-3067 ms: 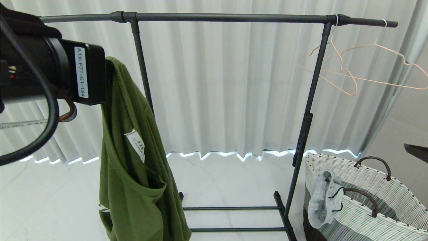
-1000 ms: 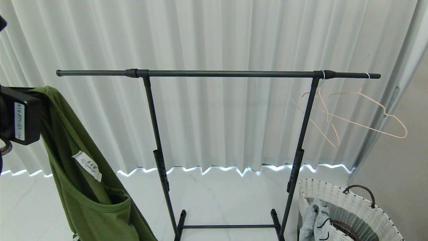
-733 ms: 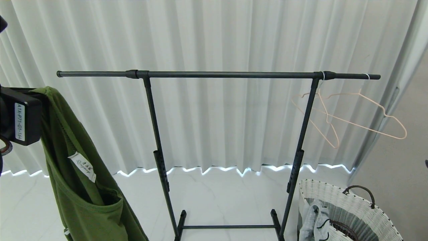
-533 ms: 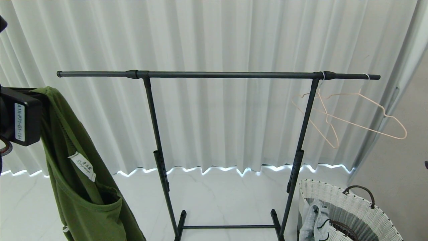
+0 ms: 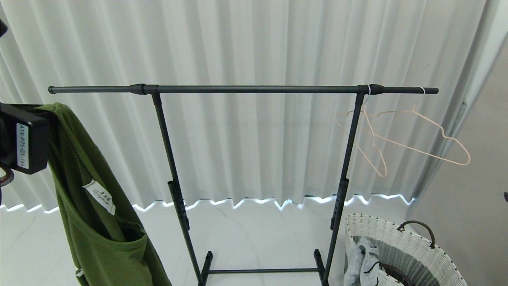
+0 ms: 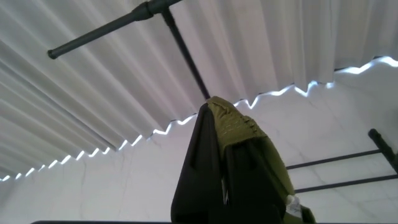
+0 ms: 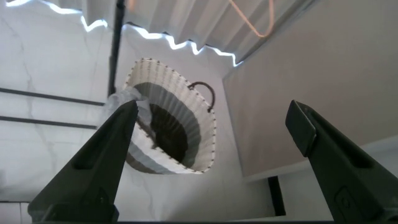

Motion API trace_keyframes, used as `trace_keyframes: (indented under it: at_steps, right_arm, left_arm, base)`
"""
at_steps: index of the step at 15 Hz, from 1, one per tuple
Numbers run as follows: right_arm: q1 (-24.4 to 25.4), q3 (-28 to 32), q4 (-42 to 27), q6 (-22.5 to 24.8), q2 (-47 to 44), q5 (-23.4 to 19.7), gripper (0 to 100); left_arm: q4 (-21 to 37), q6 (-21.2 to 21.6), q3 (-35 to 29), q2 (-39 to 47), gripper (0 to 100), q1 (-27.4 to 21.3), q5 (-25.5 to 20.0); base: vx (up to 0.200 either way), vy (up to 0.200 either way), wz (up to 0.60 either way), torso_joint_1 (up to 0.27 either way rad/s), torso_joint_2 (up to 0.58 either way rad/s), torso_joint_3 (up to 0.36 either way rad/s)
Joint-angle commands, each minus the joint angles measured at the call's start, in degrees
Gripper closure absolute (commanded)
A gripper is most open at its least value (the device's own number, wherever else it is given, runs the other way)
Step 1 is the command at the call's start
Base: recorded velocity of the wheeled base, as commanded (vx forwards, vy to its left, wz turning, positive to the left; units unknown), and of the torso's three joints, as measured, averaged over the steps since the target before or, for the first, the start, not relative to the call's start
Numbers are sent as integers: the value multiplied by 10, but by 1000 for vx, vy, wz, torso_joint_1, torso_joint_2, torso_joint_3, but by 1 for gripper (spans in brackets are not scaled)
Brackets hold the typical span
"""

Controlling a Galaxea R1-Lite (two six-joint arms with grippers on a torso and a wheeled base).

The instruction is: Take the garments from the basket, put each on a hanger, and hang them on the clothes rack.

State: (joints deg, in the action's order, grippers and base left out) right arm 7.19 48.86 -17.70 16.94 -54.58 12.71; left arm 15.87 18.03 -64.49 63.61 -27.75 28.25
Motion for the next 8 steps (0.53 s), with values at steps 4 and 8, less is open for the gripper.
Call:
trace_keyframes:
  at_steps: [4,8]
  right_arm:
    - [0,0,0,0,-1,0,0]
    - [0,0,1,0,0,0,0]
  left_arm:
    - [0,0,3,0,100,1,1]
    - [0,-1,5,-4,100,1,1]
  base:
    - [0,-200,0,4,1,-1]
    - [0,-50,0,2,1,1]
